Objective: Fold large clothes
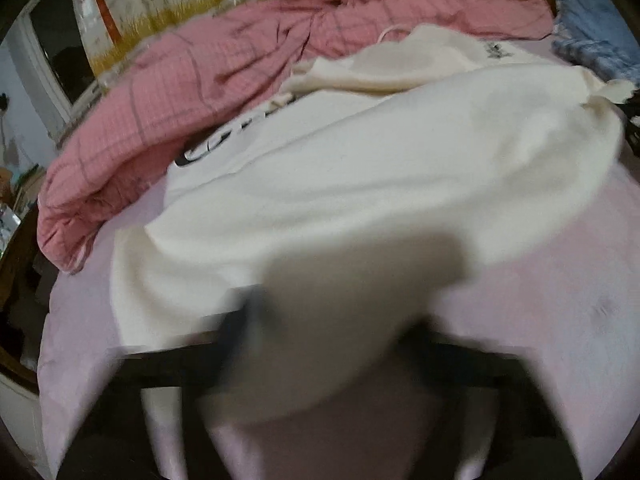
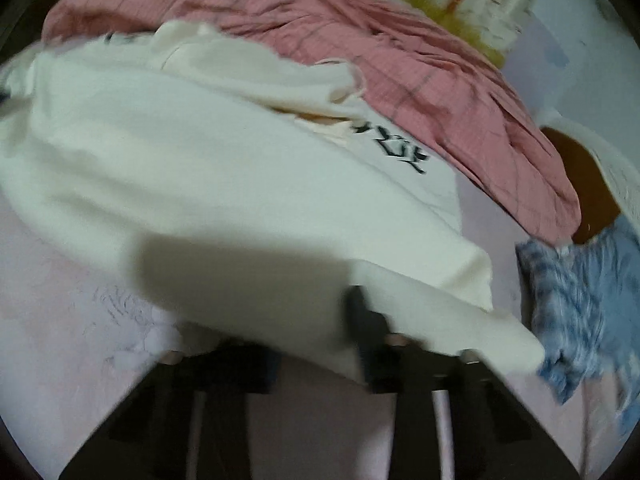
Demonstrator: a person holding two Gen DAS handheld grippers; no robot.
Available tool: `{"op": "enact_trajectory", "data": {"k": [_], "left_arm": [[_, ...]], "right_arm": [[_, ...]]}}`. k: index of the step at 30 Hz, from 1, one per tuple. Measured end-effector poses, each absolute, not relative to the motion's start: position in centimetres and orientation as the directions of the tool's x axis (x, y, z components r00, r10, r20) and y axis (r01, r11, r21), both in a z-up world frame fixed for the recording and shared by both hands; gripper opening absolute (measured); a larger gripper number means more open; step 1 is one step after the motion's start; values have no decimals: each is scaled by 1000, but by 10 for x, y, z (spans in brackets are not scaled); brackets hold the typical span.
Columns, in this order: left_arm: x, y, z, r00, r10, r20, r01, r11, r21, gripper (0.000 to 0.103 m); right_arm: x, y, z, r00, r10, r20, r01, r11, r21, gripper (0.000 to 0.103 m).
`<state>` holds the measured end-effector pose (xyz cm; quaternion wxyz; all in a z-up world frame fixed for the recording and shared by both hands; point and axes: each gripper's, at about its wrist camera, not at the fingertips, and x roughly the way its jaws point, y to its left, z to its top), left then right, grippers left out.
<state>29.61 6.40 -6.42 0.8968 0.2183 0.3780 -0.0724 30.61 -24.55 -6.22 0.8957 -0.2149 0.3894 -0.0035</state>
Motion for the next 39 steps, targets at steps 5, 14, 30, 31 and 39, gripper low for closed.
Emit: {"op": "enact_trajectory", "data": {"k": [5, 14, 30, 31, 39], "left_arm": [[250, 52, -43, 808, 65, -586, 223, 886, 406, 9], [158, 49, -21, 811, 3, -585, 241, 909, 339, 9], [146, 31, 19, 840, 104, -532, 46, 964, 262, 10], [159, 33, 29, 840, 95, -533, 41, 971, 237, 10], [300, 49, 66, 778, 82, -623, -11, 993, 117, 10]], "right_arm": [[277, -250, -38, 787, -182, -590, -39, 939, -342, 11], [202, -274, -18, 773, -95, -627, -98, 959, -267, 11], [153, -300, 9, 741, 21, -671, -95, 993, -74, 16], [161, -300, 18, 748, 23, -663, -92, 993, -70, 16], [280, -286, 70, 776, -50, -629, -44, 990, -132, 16]]}}
